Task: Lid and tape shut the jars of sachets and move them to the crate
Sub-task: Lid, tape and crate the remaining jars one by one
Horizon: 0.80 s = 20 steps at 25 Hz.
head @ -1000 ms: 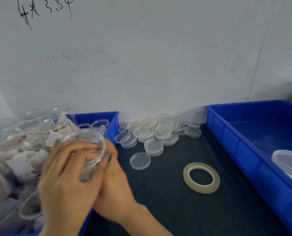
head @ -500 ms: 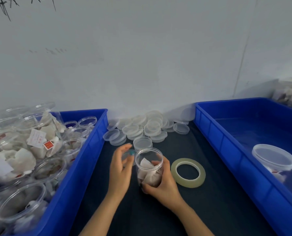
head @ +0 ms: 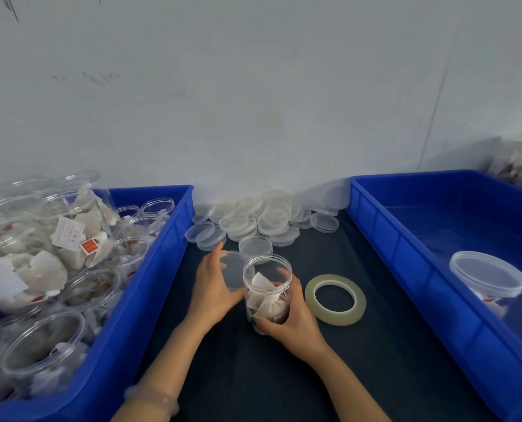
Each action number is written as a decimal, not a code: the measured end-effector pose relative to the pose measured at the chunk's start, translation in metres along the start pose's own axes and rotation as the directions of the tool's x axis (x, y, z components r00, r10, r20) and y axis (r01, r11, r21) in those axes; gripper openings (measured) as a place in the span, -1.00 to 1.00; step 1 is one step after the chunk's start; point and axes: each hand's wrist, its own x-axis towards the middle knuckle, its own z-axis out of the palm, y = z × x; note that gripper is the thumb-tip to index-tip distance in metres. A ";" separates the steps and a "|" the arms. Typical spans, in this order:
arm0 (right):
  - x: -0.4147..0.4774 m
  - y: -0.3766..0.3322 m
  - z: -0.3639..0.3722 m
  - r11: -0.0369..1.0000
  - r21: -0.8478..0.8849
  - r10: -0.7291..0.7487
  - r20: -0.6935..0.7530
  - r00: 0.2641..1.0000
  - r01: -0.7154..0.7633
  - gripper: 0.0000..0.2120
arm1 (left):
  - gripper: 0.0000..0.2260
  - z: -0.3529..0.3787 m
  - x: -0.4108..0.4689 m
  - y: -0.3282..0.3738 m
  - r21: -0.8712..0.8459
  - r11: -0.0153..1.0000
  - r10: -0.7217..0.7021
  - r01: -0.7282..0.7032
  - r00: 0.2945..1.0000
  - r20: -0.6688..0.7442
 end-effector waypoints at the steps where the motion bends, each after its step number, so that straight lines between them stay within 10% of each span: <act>1: 0.000 0.000 0.000 1.000 -0.002 0.007 0.004 1.000 -0.007 -0.11 | 0.02 -0.014 -0.006 0.003 0.099 0.984 0.148 -0.147 0.989 -0.008; 5: 0.001 -0.001 0.000 1.000 0.004 0.027 0.009 1.000 -0.027 -0.12 | 0.05 -0.068 -0.011 0.039 0.363 0.761 0.554 -0.538 0.830 0.069; 13: 0.001 0.000 0.000 1.000 0.021 -0.013 -0.013 1.000 0.013 -0.18 | -0.29 -0.045 0.007 0.085 0.128 0.876 0.348 -0.465 0.792 0.501; 20: 0.000 0.001 0.002 0.999 -0.005 -0.045 -0.075 0.996 0.044 -0.29 | -0.42 -0.016 -0.007 0.089 0.360 0.894 0.181 -0.268 0.949 0.257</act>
